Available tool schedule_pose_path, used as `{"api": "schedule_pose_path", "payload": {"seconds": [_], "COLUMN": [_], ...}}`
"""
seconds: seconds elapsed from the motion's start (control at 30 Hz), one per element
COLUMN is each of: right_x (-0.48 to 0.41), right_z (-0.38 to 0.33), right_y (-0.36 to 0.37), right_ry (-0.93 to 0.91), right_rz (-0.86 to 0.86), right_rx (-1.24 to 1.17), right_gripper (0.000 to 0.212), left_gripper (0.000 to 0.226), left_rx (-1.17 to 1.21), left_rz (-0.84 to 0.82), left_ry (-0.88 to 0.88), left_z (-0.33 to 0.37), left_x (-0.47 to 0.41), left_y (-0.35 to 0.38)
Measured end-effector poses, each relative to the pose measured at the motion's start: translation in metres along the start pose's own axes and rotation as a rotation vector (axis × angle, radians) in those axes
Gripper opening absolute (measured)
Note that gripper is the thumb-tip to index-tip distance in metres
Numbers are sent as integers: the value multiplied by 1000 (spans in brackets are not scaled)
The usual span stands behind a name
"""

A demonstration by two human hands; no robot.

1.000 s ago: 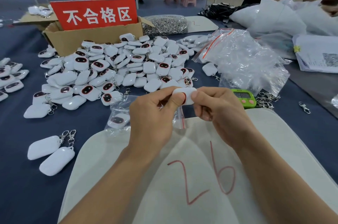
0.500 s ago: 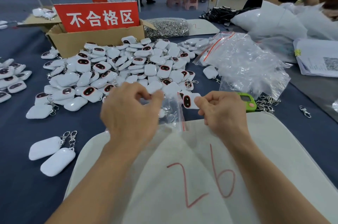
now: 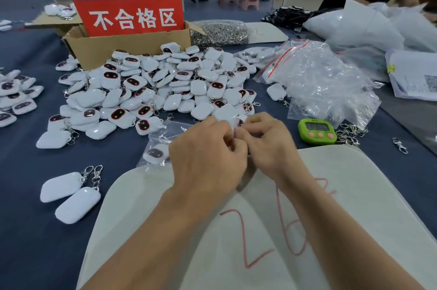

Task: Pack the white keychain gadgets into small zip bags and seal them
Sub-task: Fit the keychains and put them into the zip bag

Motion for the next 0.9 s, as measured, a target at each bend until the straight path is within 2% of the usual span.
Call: {"api": "schedule_pose_path", "payload": {"seconds": [0.07,0.13,0.2,0.27,0.33,0.4,0.43,0.53,0.6,0.67,0.8,0.9], "right_x": [-6,-10,-10,-14,-17,-18,-18,-16,-10,-6,1,0], "right_z": [-1,5,13,21,25,26,26,24,27,32,29,28], "right_y": [4,-14,-31,-26,-8,3,2,-5,-11,-15,-21,-26], "right_ry": [-8,-58,-74,-40,-4,-40,-63,-102,-19,80,49,44], "right_rz": [-69,110,298,204,-28,-193,-212,-130,-76,-67,-71,-64], "right_rx": [-101,-152,-18,132,231,375,421,459,436,430,441,398], "right_gripper": [28,27,29,44,60,67,66,38,24,23,44,37], "left_gripper": [15,14,17,22,25,24,23,23,19,17,28,32], "left_rx": [82,132,136,118,151,240,290,411,468,504,517,528], "left_rz": [71,117,111,116,162,229,263,347,385,403,400,398], "left_ry": [20,2,7,17,-20,-117,-184,-426,-555,-631,-664,-684], "left_z": [0,-4,-6,-4,-6,-20,-30,-62,-77,-87,-90,-90], "left_x": [1,-2,-5,-5,-6,-13,-17,-27,-30,-32,-35,-36], "left_y": [-6,-11,-13,-15,-20,-28,-31,-34,-35,-35,-34,-34]}}
Point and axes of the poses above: each hand's wrist, its own x-axis away from the middle knuckle, its own y-axis out of the palm, z = x × y, the point moved 4 cm from there along -x, towards the middle knuckle, and after that the axes turned 3 degrees about -y, right-handed, at the moved point
